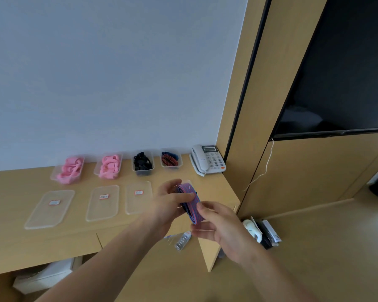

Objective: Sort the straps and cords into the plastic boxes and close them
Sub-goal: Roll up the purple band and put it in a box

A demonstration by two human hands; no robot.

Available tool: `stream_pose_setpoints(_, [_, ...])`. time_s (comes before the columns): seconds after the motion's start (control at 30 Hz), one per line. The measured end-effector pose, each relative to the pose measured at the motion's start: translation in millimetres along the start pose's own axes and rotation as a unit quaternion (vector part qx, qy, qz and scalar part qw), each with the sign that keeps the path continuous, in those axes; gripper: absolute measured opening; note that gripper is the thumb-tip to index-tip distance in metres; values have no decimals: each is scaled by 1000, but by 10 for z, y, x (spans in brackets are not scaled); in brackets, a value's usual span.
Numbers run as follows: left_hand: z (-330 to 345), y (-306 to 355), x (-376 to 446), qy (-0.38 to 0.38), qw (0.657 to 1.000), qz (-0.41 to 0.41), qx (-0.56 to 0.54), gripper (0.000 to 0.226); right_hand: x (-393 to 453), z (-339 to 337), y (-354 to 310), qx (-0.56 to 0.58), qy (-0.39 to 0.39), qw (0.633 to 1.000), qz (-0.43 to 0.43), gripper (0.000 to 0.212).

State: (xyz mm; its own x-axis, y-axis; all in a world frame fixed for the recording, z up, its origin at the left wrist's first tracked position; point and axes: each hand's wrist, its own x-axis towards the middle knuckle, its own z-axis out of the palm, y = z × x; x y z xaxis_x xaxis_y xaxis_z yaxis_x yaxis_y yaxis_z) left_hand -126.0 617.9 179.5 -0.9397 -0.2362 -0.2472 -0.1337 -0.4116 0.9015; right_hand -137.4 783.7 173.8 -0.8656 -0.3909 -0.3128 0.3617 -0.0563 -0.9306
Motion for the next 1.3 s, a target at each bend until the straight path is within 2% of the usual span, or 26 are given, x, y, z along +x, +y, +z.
stream_pose_setpoints(0.07, [-19, -49, 100, 11, 999, 19, 32, 53, 125, 33, 24, 36, -10, 999, 21, 35])
stream_pose_setpoints(0.13, [-39, -108, 224, 28, 998, 22, 51, 49, 284, 32, 46, 41, 17, 999, 19, 33])
stream_pose_setpoints(0.23, [-121, -161, 482, 47, 997, 3, 67, 45, 596, 16, 58, 6, 61, 998, 12, 31])
stream_pose_setpoints(0.33, [-236, -162, 824, 73, 994, -15, 76, 40, 1034, -17, 64, -46, 70, 996, -13, 26])
stream_pose_setpoints(0.57, [-319, -99, 1781, 149, 983, -67, 85, 37, 2155, -92, -19, -212, 35, 972, -95, 9])
stream_pose_setpoints(0.77, [-320, -40, 2516, 178, 971, -114, 115, 31, 2976, -238, -266, -207, -54, 975, -55, 10])
stream_pose_setpoints(0.9, [-327, -58, 2911, 186, 965, -117, 145, 25, 3484, -344, -297, -215, -38, 974, -54, 9])
stream_pose_setpoints(1.0, [-407, -103, 3173, 223, 943, -102, 224, 29, 3871, -377, -268, -228, 1, 971, -73, 14])
stream_pose_setpoints(1.13, [-559, -123, 3380, 237, 886, -79, 391, 40, 4283, -329, -247, -314, 29, 937, -152, 23])
stream_pose_setpoints(1.3, [-687, -127, 3528, 211, 844, -51, 491, 48, 4611, -170, -192, -426, -33, 866, -260, 30])
